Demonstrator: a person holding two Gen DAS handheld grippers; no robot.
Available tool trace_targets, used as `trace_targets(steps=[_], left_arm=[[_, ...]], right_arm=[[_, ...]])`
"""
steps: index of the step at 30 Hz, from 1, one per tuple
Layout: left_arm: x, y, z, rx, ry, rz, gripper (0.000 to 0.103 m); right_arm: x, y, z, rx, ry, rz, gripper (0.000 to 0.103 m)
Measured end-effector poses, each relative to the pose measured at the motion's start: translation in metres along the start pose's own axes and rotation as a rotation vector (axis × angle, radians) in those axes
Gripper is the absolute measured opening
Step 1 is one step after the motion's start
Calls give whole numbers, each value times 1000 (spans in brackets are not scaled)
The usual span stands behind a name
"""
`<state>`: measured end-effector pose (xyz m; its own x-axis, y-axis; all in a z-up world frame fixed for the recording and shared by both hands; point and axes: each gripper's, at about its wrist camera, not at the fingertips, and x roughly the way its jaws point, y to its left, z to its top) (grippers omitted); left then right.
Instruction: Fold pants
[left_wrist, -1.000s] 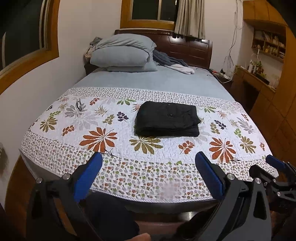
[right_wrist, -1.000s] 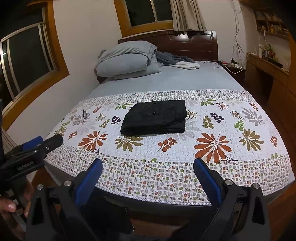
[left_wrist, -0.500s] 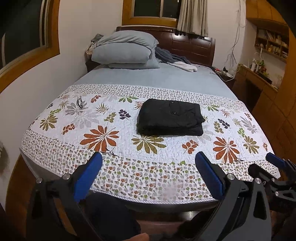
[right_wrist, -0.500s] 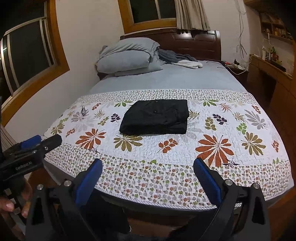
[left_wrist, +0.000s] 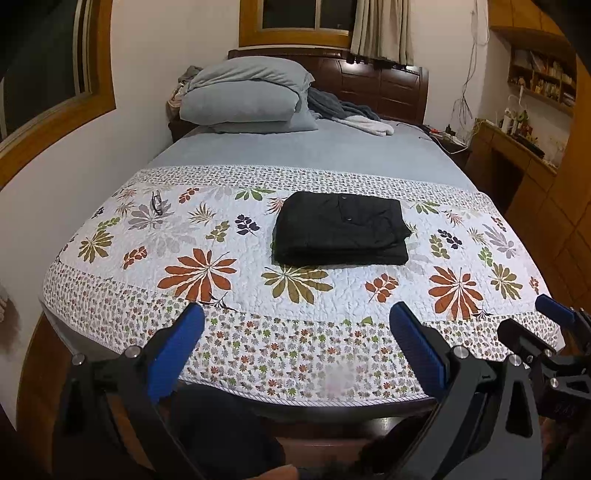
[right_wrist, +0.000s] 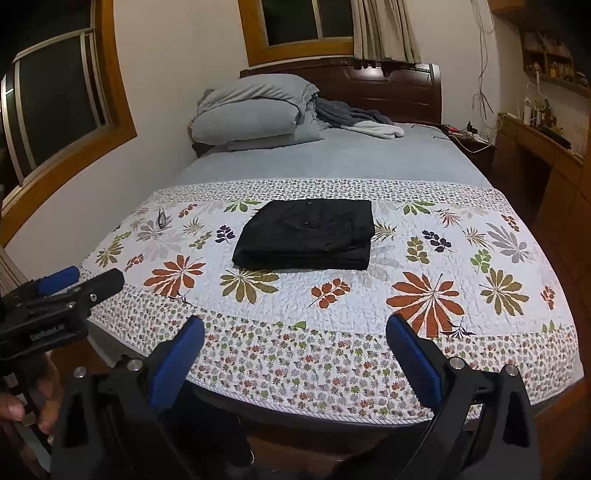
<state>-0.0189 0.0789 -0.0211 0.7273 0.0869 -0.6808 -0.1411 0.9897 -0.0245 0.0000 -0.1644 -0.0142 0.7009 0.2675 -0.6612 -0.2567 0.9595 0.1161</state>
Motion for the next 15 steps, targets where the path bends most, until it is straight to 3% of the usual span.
trace_targets(steps=[15], left_arm=[[4,-7,0,17,9,1,100]], right_arm=[[1,-6,6,-11,-19,-17,99]])
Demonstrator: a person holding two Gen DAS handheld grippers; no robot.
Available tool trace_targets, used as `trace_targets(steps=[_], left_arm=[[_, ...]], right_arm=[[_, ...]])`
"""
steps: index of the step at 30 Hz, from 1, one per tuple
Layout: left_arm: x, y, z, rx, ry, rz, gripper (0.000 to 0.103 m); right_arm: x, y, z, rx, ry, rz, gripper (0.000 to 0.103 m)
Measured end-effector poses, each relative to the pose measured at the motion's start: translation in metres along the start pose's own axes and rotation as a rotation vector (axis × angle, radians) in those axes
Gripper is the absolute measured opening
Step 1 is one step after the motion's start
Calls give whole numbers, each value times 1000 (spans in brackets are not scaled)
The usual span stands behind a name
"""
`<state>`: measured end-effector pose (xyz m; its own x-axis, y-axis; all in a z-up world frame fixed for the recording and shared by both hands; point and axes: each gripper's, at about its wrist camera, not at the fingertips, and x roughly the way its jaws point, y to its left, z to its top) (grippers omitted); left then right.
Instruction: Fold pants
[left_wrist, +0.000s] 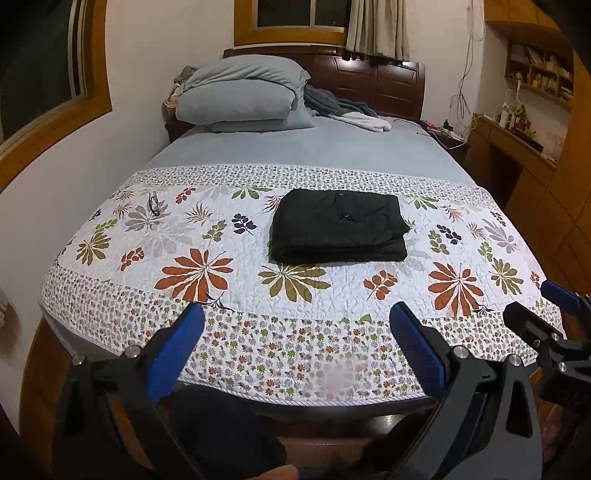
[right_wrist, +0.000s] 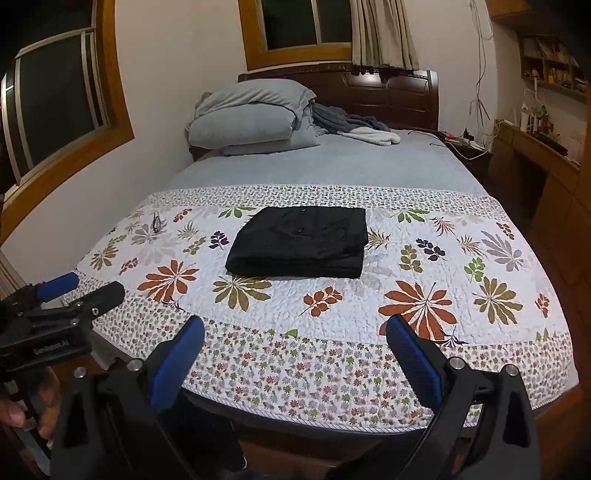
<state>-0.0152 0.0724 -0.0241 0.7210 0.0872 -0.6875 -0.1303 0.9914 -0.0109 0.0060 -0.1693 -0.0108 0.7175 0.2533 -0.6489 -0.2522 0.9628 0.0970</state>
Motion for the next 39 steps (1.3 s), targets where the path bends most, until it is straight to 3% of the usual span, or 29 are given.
trace_targets(steps=[27,39], left_arm=[[14,8,3,-18,24,-10,100],[8,8,2,-16,-23,-11,100]], right_arm=[[16,-3,-1,-1,23,-6,99],[19,0,-3,-6,30,-3,99]])
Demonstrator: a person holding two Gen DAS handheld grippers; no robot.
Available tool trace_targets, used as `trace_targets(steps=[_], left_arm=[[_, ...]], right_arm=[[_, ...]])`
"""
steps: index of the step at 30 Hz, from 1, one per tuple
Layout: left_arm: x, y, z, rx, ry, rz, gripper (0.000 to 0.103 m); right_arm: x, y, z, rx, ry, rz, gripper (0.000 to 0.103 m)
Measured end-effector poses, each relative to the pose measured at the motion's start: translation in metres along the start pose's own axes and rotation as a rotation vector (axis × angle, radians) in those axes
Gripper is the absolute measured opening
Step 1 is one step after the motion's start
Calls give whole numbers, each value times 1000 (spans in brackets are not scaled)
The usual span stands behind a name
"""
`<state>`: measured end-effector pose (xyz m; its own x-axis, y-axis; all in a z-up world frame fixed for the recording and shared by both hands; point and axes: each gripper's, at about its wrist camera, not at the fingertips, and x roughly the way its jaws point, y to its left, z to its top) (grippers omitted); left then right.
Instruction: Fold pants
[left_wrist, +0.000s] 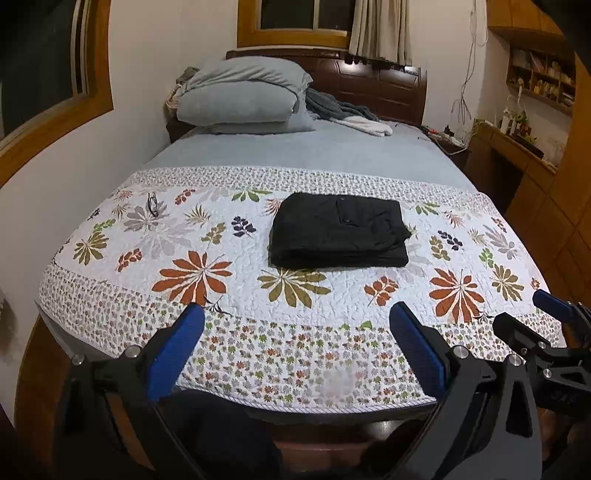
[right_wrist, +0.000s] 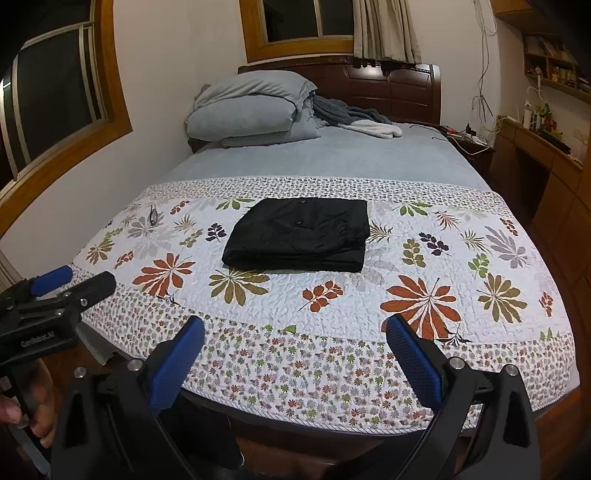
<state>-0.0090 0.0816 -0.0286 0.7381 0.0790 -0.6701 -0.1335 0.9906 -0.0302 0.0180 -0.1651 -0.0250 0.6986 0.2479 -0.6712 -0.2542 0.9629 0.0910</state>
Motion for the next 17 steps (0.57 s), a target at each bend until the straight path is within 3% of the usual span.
trace_targets(steps=[17], left_arm=[[-11,1,0,-5,10,-19,100]], right_arm=[[-13,1,0,1,-19,-10,99]])
